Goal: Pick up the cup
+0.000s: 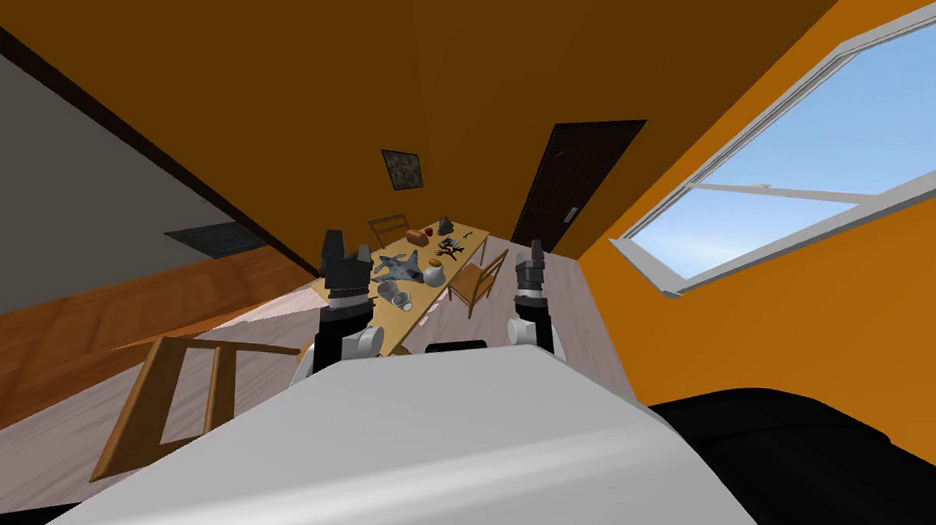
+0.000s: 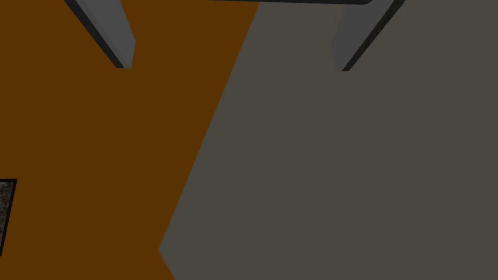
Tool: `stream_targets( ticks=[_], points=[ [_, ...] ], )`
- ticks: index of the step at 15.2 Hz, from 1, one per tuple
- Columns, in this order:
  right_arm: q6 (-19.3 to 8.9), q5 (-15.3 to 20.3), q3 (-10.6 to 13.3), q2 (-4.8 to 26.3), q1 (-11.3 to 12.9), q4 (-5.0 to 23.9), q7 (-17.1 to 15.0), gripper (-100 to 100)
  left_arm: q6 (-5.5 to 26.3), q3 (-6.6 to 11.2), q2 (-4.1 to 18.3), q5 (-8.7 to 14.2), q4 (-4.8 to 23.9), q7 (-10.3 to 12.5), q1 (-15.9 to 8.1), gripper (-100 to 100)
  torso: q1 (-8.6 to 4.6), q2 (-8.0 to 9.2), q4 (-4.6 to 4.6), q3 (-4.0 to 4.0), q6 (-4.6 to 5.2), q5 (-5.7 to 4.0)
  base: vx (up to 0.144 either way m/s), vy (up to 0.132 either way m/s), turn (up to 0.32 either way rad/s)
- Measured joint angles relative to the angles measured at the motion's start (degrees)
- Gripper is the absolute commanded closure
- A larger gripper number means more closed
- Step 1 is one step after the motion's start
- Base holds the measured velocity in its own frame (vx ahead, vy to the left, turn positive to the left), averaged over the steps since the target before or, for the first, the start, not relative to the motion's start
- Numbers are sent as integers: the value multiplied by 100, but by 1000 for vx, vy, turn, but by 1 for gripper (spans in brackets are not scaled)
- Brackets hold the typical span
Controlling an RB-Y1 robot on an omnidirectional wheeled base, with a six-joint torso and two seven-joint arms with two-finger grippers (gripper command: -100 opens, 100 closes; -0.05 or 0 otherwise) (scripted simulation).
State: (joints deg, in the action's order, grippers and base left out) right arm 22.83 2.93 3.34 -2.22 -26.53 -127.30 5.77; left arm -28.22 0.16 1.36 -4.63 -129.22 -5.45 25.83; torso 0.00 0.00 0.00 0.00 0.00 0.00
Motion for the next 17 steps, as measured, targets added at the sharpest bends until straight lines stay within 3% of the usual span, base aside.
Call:
stream_targets(
  ticks=[7,17],
  points=[
    [0,0,1,0,1,0,0,0,565,149,603,186,81,13,73,-100,-8,6,1,3,2,-2,-19,-32,-72],
    [0,0,0,0,0,0,0,0,1610,398,976,515,223,44,252,-100,2,-2,-1,-1,1,1,4,-1,-70]
  ],
)
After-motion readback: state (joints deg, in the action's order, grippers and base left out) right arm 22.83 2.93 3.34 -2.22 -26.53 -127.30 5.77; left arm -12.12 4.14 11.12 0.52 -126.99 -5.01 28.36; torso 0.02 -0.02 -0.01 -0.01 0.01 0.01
